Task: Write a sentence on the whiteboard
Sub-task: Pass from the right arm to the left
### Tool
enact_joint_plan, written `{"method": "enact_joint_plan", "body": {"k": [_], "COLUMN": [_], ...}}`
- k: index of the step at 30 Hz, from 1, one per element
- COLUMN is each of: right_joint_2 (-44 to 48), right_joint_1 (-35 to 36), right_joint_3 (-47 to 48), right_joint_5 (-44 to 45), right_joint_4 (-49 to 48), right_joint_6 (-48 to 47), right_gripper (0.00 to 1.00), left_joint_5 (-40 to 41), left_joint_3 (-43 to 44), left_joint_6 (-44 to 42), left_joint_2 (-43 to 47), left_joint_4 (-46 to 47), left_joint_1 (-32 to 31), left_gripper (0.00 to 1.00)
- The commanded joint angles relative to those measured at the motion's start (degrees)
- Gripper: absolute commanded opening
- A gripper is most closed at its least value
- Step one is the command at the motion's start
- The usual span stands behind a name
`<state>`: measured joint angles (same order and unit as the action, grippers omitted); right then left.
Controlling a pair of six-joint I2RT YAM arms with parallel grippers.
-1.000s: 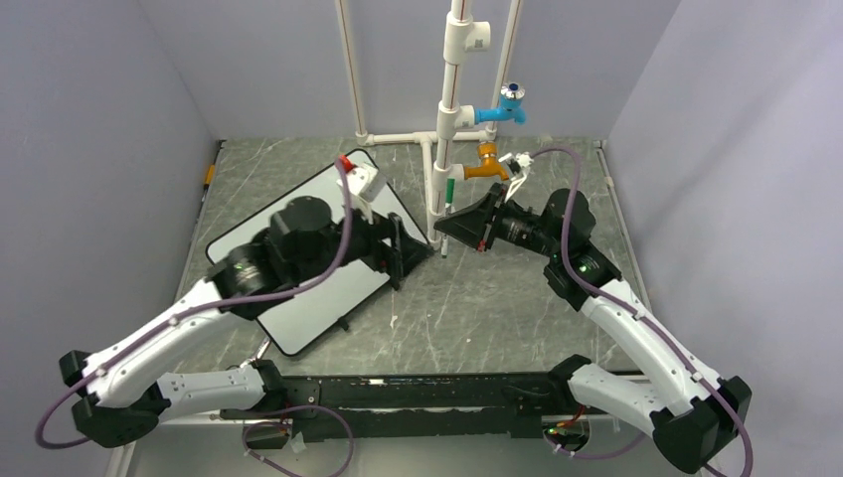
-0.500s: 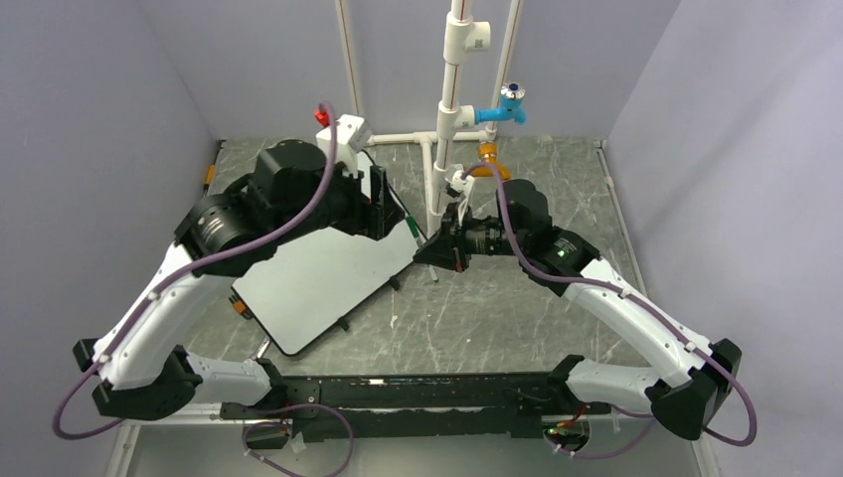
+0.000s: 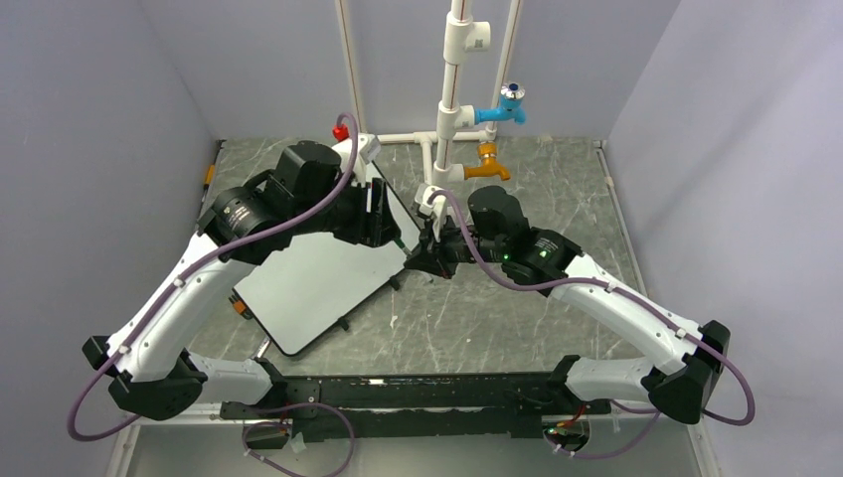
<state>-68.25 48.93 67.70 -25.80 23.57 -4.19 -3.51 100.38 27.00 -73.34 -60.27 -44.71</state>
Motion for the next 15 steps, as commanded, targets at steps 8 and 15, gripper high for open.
{"method": "enact_joint_plan", "body": {"k": [8, 15], "right_joint_2": [-0.04, 0.53], "right_joint_1": [2.44, 2.88], "right_joint_3": [2.47, 1.76], "right_joint_5": [3.19, 3.25], "right_joint_4": [-3.67, -4.3], "right_joint_6": [-4.41, -5.08], "right_gripper": [0.0, 0.0], "left_joint_5": [-10.41, -14.59], "left_joint_3": [-8.96, -11.5], "left_joint_6": [3.61, 5.53], "left_joint_2": [4.0, 4.35], "left_joint_4": [8.34, 12.94], "left_joint_1": [2.4, 3.26], "left_gripper": [0.44, 0.39]}}
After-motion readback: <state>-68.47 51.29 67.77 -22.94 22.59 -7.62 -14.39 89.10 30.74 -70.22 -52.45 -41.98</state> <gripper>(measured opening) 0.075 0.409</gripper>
